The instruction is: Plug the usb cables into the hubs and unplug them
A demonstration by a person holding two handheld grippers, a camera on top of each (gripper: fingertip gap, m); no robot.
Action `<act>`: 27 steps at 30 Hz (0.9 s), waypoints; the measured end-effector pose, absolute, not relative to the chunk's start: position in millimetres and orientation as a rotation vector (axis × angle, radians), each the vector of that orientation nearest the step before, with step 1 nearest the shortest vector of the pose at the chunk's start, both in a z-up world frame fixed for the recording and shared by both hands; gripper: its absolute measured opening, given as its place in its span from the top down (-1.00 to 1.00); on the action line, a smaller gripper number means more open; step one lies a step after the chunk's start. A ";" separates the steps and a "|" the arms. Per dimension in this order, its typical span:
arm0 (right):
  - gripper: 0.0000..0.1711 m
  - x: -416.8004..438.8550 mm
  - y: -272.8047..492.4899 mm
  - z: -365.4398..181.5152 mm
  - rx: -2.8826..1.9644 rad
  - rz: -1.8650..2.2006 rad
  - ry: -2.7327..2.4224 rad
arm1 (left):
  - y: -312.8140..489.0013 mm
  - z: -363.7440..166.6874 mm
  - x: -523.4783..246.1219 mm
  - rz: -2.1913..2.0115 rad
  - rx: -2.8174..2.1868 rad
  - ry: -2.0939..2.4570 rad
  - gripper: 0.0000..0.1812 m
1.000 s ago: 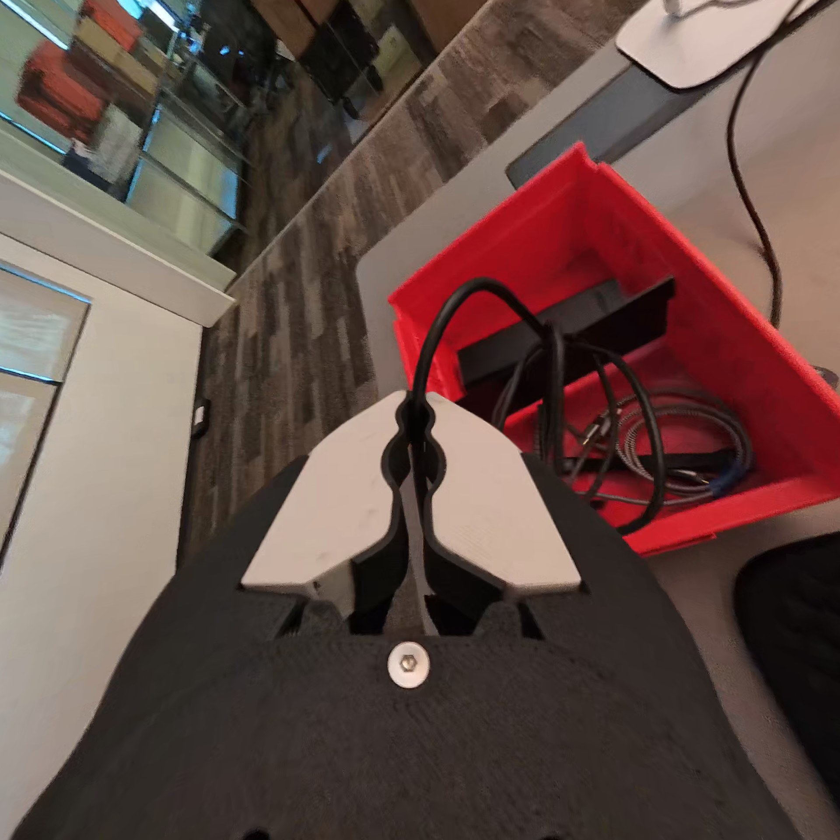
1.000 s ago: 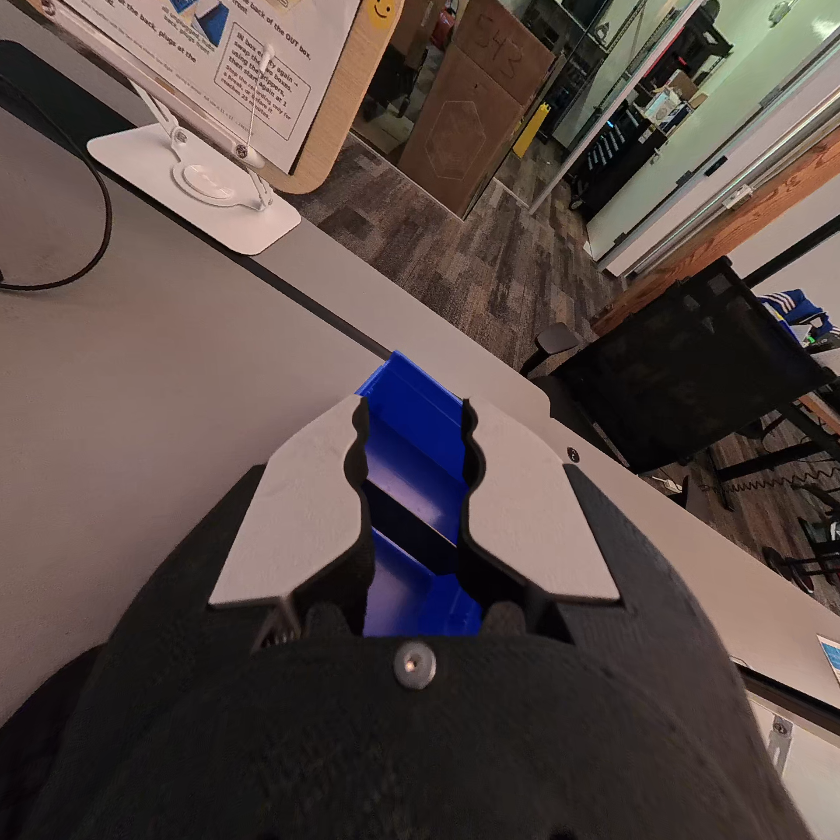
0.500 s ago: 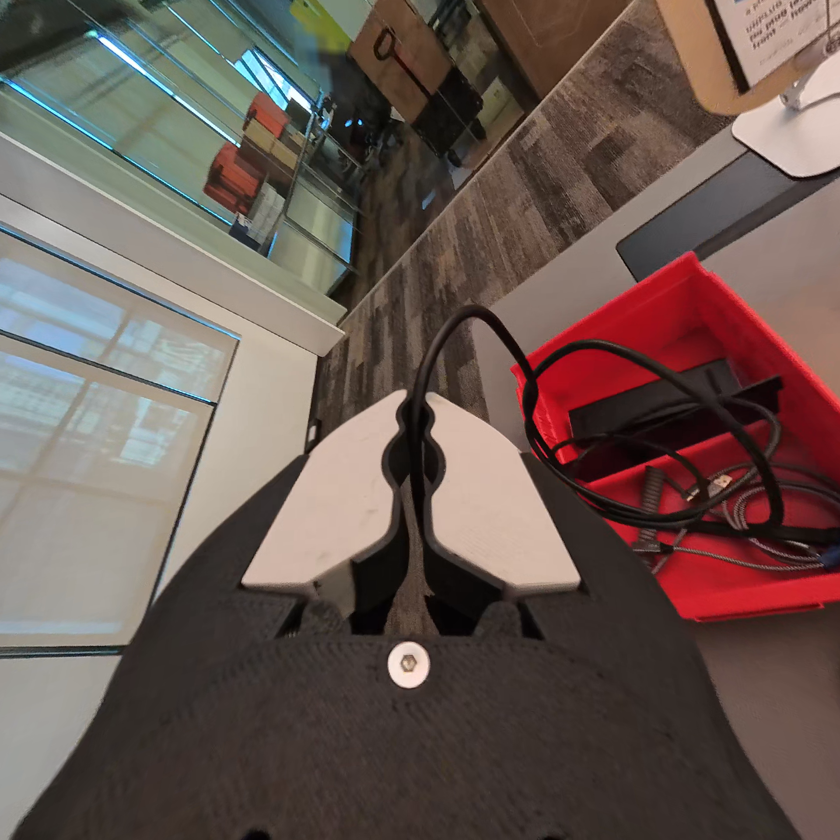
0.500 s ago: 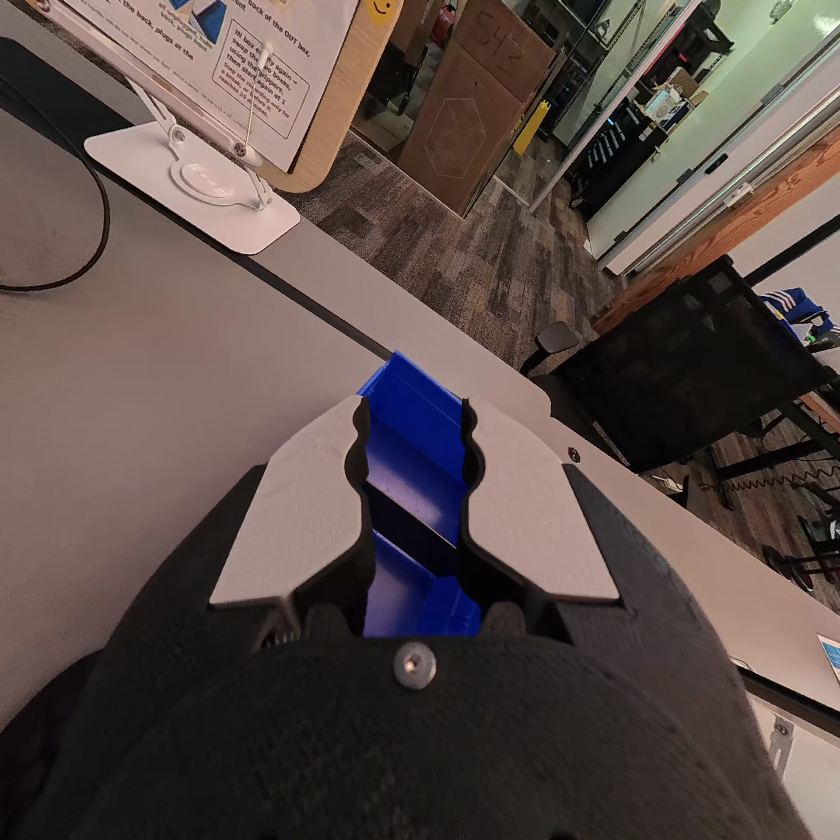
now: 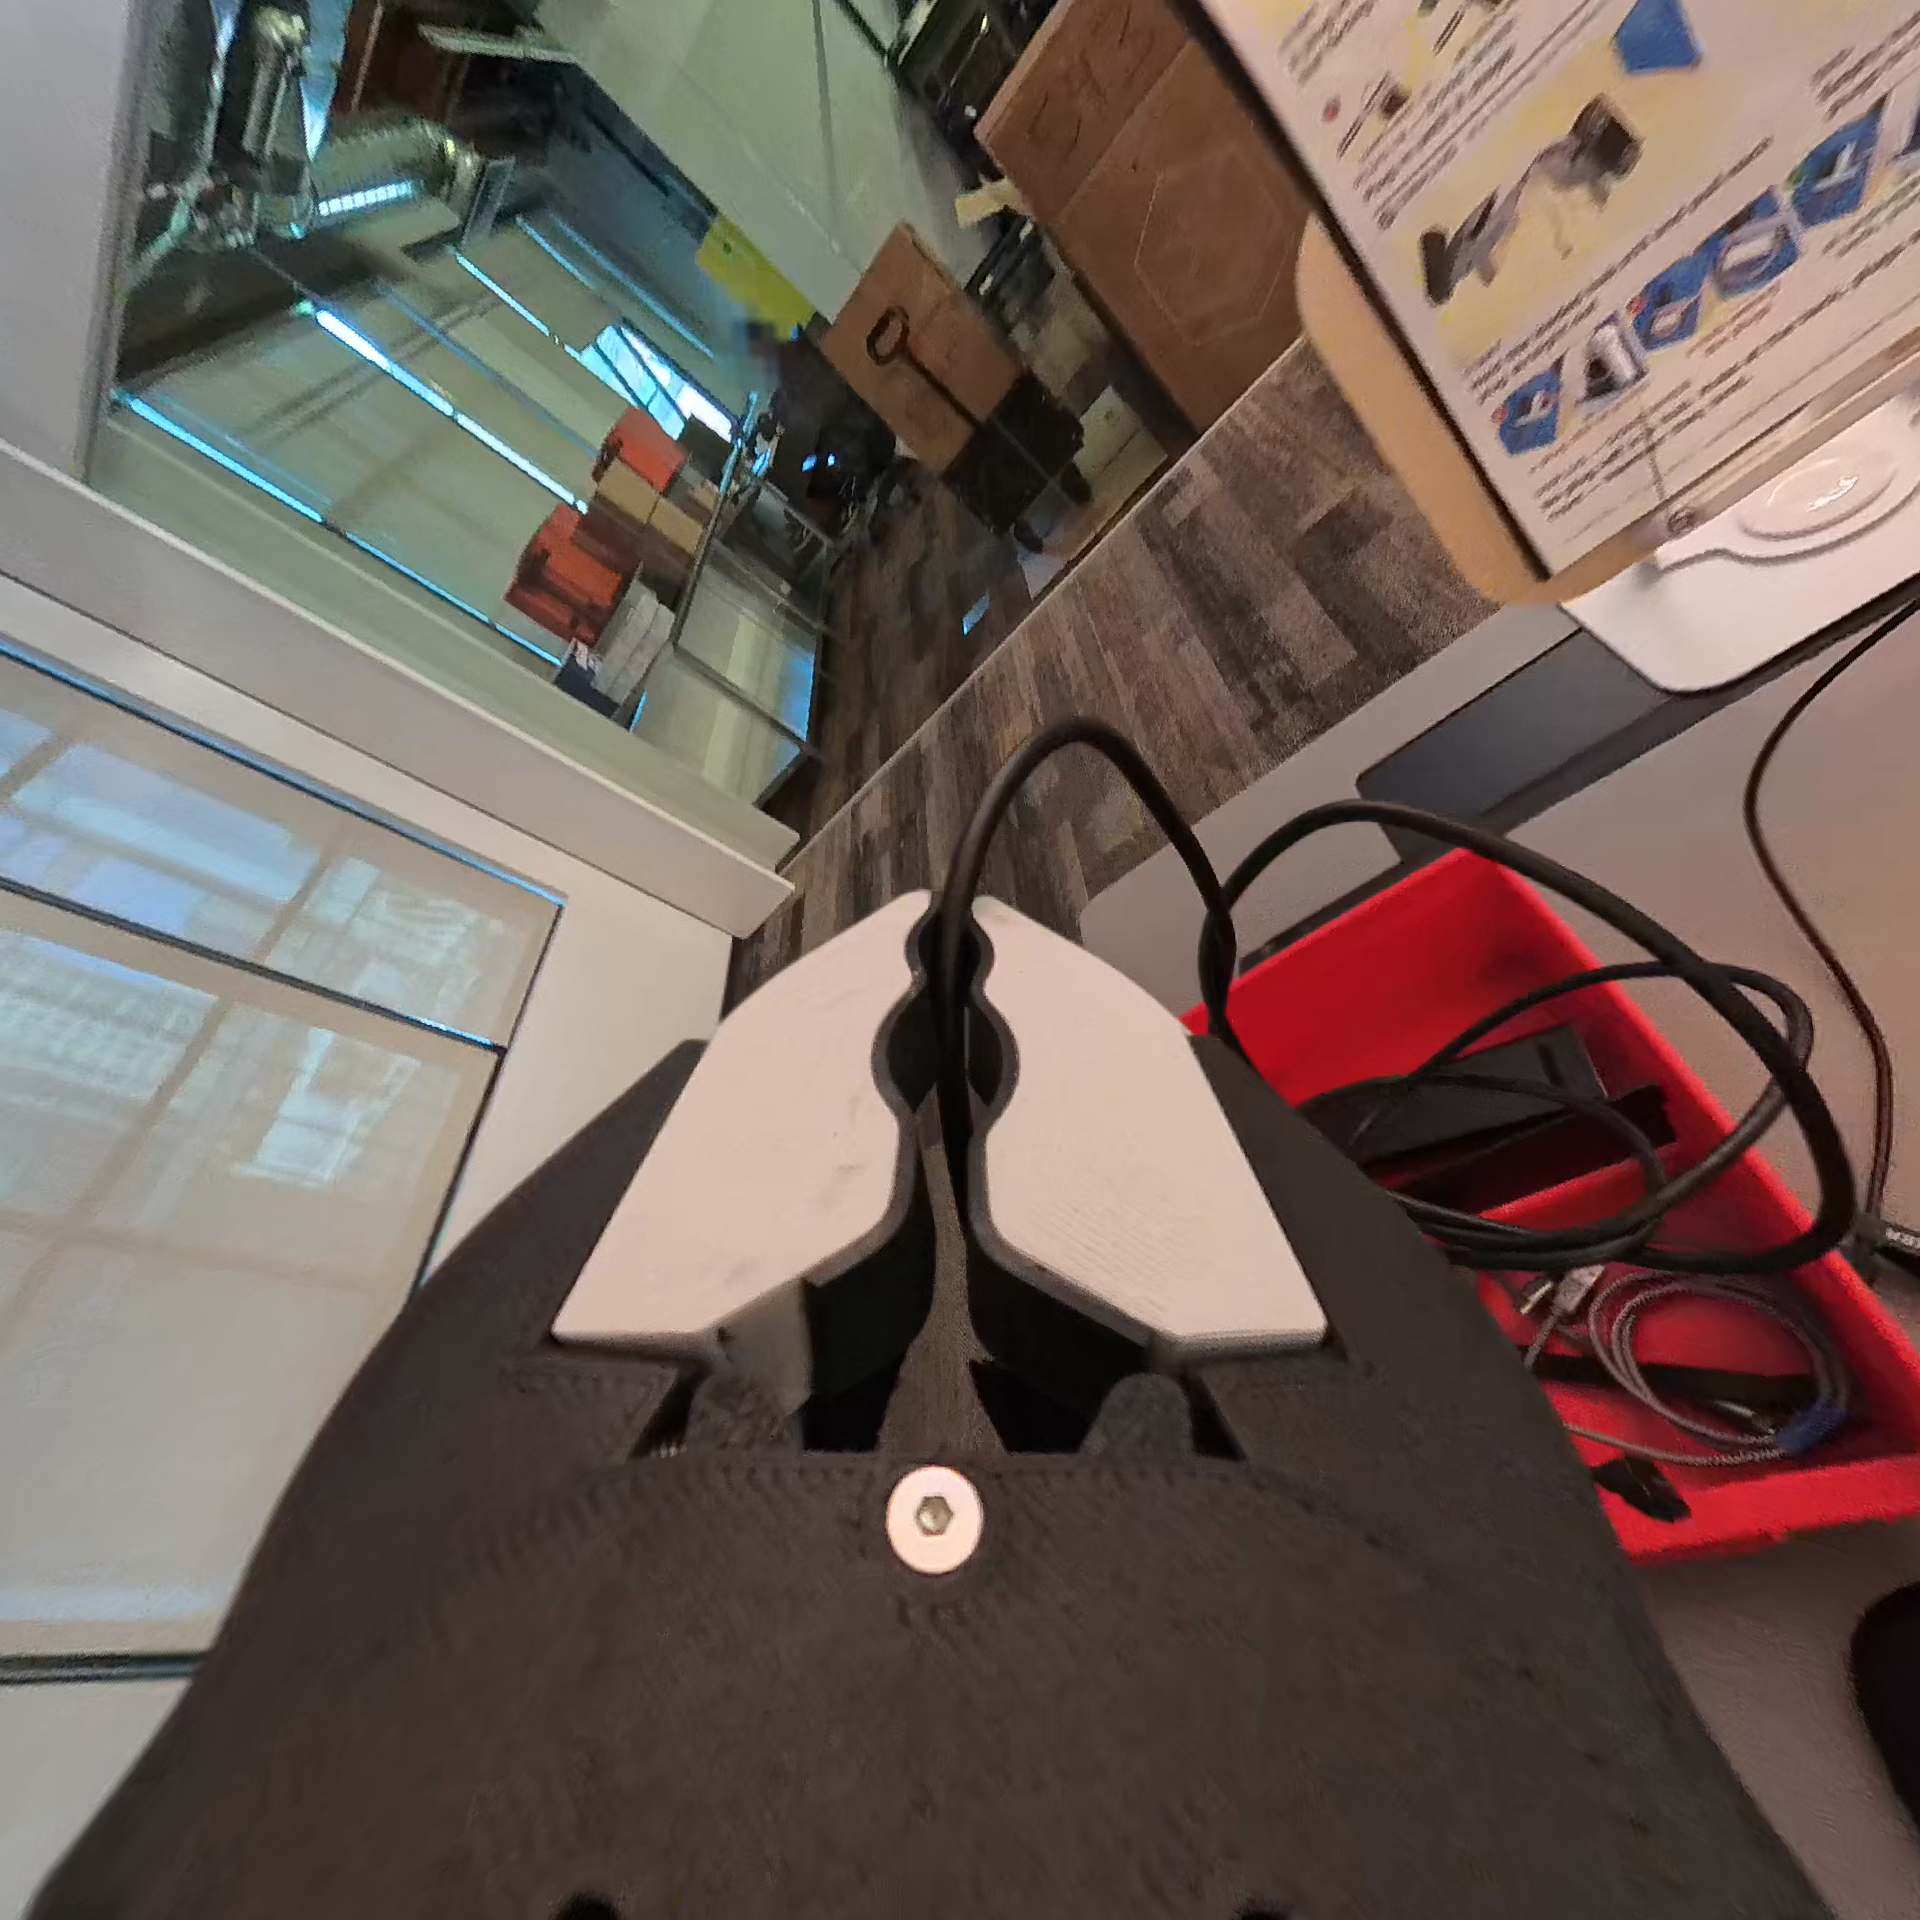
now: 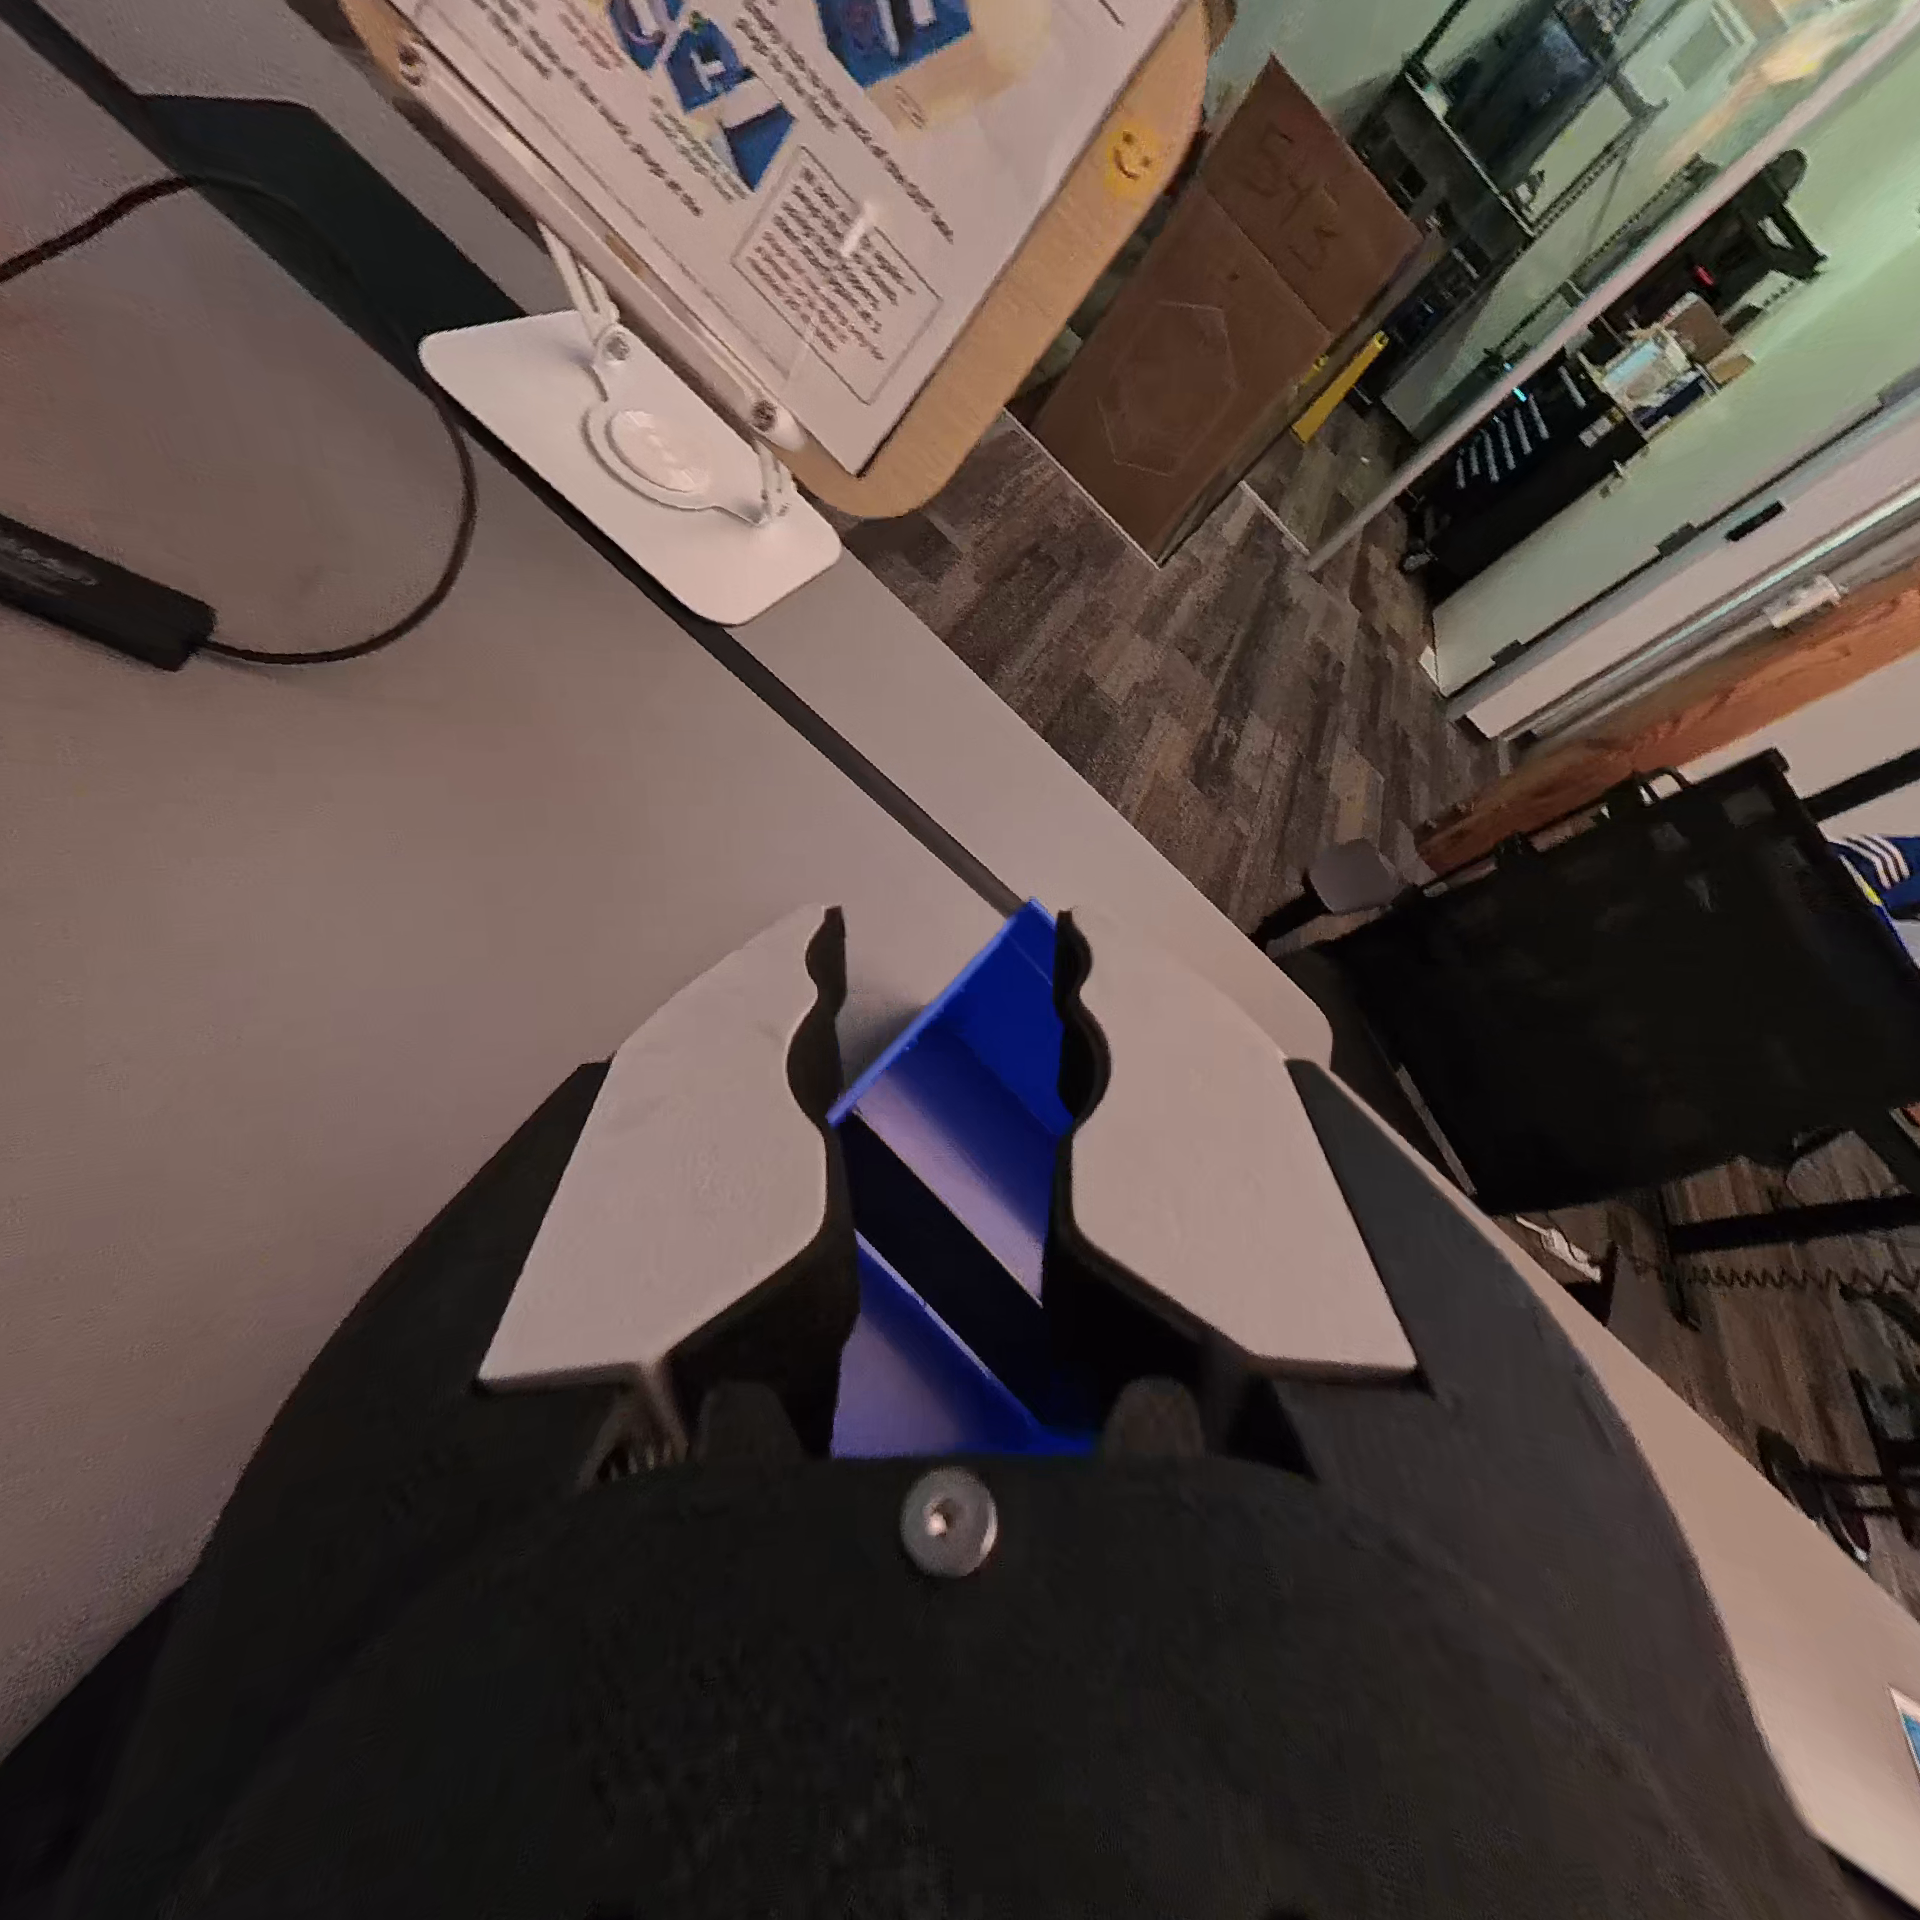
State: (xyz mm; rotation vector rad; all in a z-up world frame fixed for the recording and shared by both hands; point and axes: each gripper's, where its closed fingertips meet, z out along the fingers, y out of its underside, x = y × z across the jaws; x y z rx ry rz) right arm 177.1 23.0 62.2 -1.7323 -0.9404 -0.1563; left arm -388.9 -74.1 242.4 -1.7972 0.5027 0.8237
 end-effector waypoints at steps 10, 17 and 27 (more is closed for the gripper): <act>0.53 60.2 -12.3 53.0 -1.519 0.154 -1.253 | -49.5 281.7 -276.4 0.789 -1.712 0.677 1.00; 0.46 -29.4 -84.3 48.7 -1.282 0.532 -1.482 | -25.7 282.0 -193.1 0.635 -1.663 0.762 1.00; 0.21 -100.0 -80.1 37.7 -1.340 0.860 -1.179 | -2.2 271.6 -96.0 0.452 -1.661 0.755 1.00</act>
